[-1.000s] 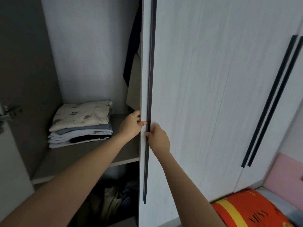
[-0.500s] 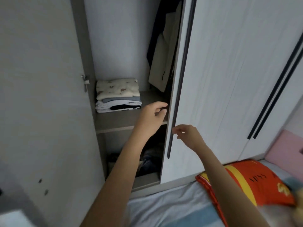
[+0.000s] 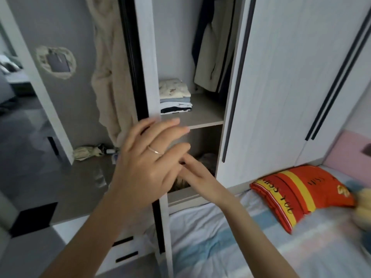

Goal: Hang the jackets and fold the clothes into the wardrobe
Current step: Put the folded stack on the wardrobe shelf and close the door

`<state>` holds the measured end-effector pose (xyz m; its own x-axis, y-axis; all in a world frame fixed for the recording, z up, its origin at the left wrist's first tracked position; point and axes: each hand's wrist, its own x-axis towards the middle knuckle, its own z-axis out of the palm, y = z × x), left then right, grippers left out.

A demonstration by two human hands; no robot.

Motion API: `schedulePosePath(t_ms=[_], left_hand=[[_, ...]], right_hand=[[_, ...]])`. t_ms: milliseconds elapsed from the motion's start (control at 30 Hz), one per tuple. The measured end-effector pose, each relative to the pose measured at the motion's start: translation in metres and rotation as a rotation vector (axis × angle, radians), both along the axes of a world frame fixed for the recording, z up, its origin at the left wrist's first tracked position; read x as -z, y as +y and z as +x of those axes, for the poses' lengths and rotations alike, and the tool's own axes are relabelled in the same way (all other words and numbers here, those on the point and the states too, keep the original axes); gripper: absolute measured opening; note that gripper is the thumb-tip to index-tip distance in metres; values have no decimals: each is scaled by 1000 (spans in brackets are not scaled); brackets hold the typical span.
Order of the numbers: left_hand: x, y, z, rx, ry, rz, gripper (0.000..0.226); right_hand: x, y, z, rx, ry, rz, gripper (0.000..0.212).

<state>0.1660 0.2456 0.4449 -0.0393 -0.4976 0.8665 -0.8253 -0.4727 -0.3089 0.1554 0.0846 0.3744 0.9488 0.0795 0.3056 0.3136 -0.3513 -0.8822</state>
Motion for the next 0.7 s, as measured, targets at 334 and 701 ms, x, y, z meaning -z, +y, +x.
schedulePosePath(t_ms=[334,701], left_hand=[[20,-6,47,74,138,-86,46],[22,-77,67,370,88,-306,36]], right_hand=[[9,35,1,92,-157,-211,73],[21,-43,-12,245,-271,-322,26]])
